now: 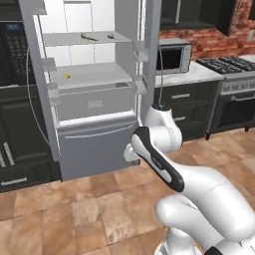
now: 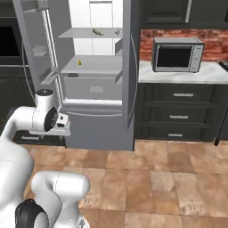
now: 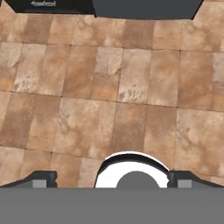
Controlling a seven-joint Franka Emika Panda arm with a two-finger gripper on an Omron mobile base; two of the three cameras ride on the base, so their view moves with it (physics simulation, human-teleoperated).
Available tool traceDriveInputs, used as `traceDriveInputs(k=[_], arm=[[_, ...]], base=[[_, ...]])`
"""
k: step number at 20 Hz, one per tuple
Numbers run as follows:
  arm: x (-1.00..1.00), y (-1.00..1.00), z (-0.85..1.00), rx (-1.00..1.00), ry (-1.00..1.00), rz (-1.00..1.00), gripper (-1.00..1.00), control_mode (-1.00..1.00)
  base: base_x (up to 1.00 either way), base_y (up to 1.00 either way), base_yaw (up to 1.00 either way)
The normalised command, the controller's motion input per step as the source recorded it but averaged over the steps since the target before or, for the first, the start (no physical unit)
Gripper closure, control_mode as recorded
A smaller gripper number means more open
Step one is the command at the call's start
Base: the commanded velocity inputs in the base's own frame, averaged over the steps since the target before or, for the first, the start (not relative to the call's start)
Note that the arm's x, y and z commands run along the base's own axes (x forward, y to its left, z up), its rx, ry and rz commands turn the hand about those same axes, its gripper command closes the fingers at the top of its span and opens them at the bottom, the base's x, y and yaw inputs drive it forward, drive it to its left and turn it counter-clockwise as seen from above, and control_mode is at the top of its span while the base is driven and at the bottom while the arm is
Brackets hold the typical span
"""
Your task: Gather the lemon wedge and tomato from the fridge and place them on a tray on the dining counter. Then gather the fishs from the fridge and place them on the other tray.
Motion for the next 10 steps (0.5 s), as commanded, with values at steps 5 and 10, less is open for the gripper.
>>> traceDriveInputs(k=[5, 10], arm=[[0.00, 0.00, 0.00, 0.00, 0.00, 0.00, -1.00, 1.00], [0.00, 0.00, 0.00, 0.00, 0.00, 0.00, -1.00, 1.00]], base=[[0.86, 0.32, 0.00], [0.71, 0.35, 0.00]])
